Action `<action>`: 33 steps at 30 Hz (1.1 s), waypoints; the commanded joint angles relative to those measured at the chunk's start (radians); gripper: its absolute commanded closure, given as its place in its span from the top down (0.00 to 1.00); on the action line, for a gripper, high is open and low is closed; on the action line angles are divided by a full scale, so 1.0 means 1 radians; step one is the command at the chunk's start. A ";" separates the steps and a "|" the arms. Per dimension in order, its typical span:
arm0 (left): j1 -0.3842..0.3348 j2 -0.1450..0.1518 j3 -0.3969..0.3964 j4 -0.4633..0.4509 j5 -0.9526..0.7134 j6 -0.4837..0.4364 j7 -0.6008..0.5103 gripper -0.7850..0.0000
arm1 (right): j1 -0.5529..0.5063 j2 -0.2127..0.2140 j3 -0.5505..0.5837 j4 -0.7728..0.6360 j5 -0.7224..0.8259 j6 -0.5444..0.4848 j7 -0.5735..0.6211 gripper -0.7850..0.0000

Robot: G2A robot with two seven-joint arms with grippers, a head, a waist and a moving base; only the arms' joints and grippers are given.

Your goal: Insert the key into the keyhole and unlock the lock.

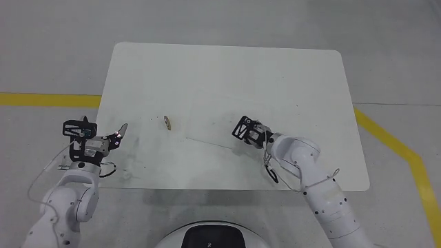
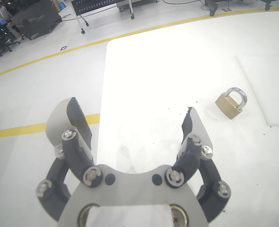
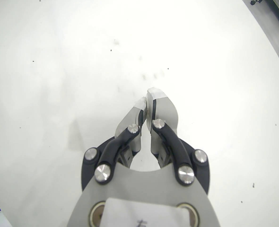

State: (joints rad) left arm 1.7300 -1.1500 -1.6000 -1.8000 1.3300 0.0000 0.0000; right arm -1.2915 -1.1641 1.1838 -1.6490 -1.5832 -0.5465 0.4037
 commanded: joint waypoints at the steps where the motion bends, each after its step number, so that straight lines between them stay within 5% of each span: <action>1: 0.000 0.000 0.000 0.000 0.000 0.000 0.000 1.00 | -0.009 0.002 0.001 -0.019 -0.015 -0.001 -0.006 0.00; 11: 0.000 0.000 0.000 0.000 0.000 0.000 0.000 1.00 | -0.080 0.016 0.041 -0.121 -0.044 0.009 -0.089 0.00; 15: 0.000 0.000 0.000 0.000 0.000 0.000 0.000 1.00 | -0.135 0.013 0.101 -0.126 0.086 0.113 -0.163 0.00; 21: 0.000 0.000 0.000 0.000 0.000 0.000 0.000 1.00 | -0.148 0.010 0.189 -0.051 0.375 0.134 -0.187 0.00; 33: 0.000 0.000 0.000 0.000 0.000 0.000 0.000 1.00 | -0.169 0.013 0.222 -0.033 0.402 0.135 -0.212 0.00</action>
State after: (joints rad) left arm 1.7300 -1.1500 -1.6000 -1.8000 1.3300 0.0000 0.0000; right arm -1.4603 -1.1507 1.4061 -1.6817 -1.1813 -0.4118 0.1921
